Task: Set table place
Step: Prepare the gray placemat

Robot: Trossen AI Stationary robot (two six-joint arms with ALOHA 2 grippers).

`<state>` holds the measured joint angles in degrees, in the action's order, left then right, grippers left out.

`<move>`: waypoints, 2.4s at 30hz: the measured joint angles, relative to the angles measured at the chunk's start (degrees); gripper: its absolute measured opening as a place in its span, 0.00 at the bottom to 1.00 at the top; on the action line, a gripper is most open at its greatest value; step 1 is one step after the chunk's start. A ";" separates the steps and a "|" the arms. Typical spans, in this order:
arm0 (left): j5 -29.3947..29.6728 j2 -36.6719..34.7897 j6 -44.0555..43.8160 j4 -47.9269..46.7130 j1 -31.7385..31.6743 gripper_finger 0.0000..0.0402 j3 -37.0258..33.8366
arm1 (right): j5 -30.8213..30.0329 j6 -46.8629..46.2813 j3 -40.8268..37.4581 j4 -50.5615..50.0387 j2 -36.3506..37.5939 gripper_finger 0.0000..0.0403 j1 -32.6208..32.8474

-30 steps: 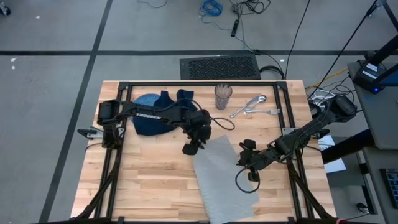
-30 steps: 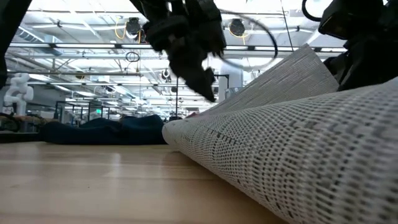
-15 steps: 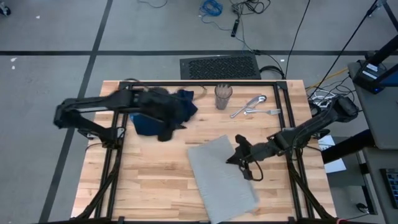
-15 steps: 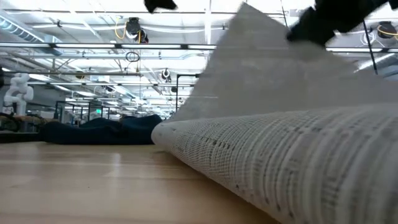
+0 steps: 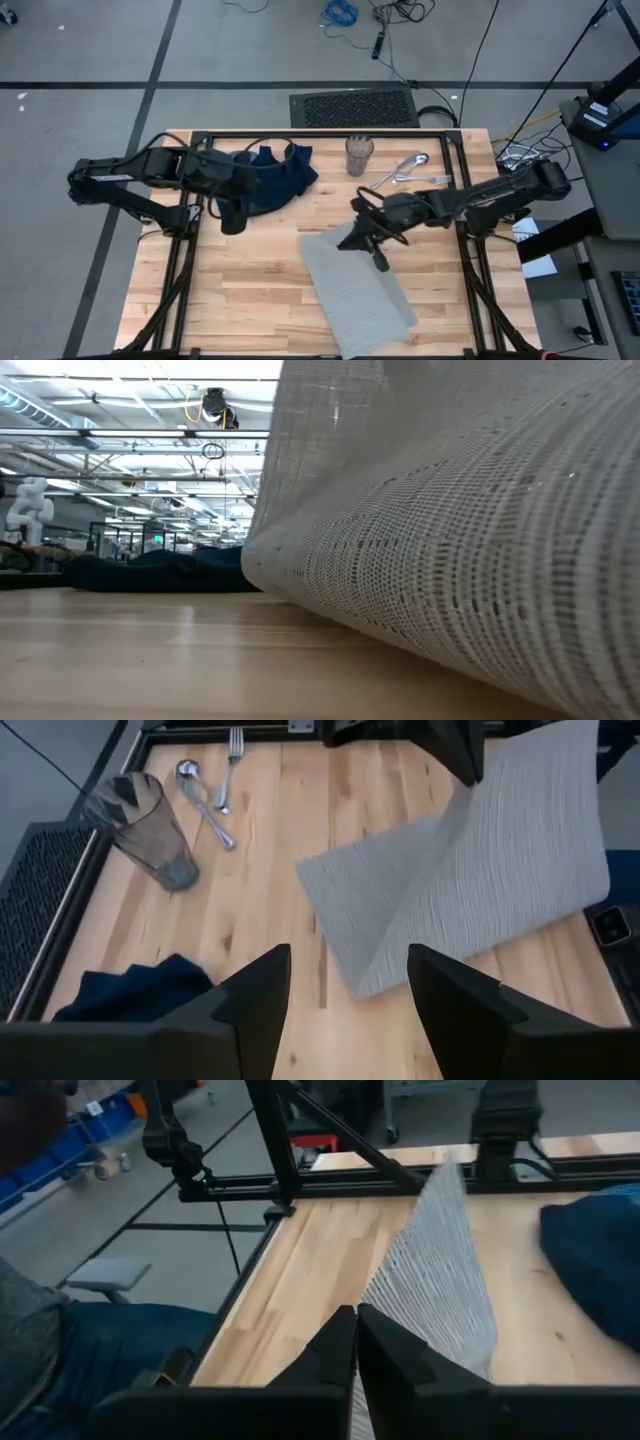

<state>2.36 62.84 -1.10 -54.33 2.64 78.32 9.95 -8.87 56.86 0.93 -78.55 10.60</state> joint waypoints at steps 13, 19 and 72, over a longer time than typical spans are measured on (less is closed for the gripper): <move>4.99 -2.08 -5.53 -4.34 0.10 0.47 -0.09 | 12.46 2.10 18.29 0.25 -22.38 0.00 -4.23; 13.98 -7.34 -7.25 -5.13 0.10 0.47 -0.09 | 14.68 5.66 25.78 1.38 -29.38 0.00 -4.14; -12.41 22.86 -27.93 50.80 6.24 0.47 -38.47 | 9.89 5.19 4.90 -35.55 -19.71 0.06 8.43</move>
<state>-10.05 85.70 -29.03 -3.53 8.88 39.86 19.84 -3.67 61.76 -34.62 -98.26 19.03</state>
